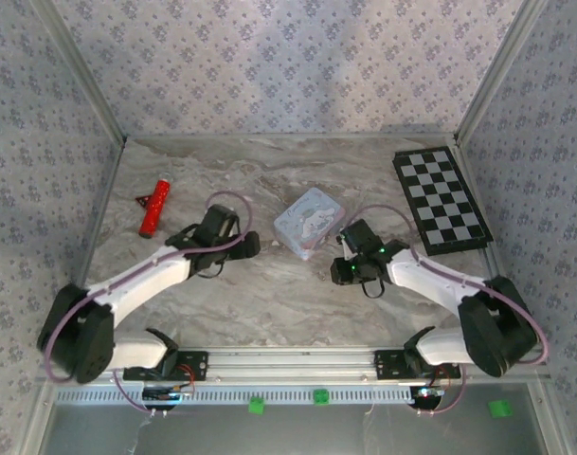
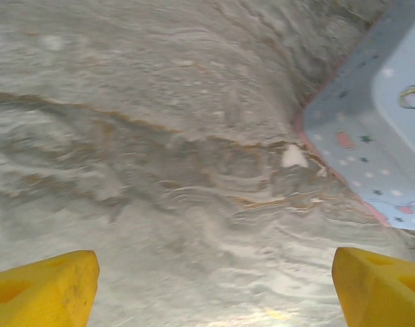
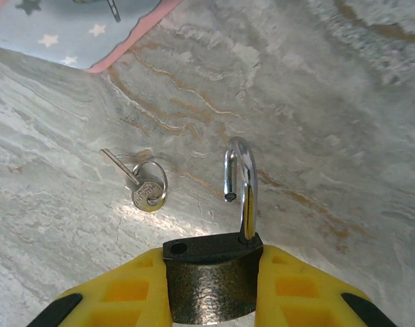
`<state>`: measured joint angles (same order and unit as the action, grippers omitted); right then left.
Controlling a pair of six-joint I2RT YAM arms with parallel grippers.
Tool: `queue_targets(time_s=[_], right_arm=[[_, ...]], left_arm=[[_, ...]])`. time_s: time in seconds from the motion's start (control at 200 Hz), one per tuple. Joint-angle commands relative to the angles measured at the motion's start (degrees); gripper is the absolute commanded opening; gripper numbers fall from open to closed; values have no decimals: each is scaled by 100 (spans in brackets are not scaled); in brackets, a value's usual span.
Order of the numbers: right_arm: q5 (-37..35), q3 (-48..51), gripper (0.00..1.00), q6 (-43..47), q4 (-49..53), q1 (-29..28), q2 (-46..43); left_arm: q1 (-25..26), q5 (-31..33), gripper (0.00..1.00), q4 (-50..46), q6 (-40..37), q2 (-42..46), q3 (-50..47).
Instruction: Unlock the padlock with the key
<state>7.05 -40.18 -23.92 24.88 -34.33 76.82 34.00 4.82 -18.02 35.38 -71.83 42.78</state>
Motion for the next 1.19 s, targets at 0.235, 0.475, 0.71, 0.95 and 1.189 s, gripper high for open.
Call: queue_targets(time_s=[0.235, 0.475, 0.71, 0.95, 1.189], right_arm=[[-423, -541, 29, 230, 391, -229, 818], [-350, -560, 32, 247, 295, -325, 1114], [-404, -568, 41, 291, 314, -364, 1033], [-853, -673, 53, 274, 817, -382, 54], [-2681, -1023, 53, 631, 1584, -575, -1955]], left_arm=[[-94, 273, 91, 198, -45, 1442, -1092], [-97, 102, 92, 235, -48, 1352, -1132], [-96, 133, 92, 106, -166, 1315, -1050], [-95, 511, 92, -393, -409, 1477, -781], [-168, 2169, 93, -618, -1022, 2313, -713]])
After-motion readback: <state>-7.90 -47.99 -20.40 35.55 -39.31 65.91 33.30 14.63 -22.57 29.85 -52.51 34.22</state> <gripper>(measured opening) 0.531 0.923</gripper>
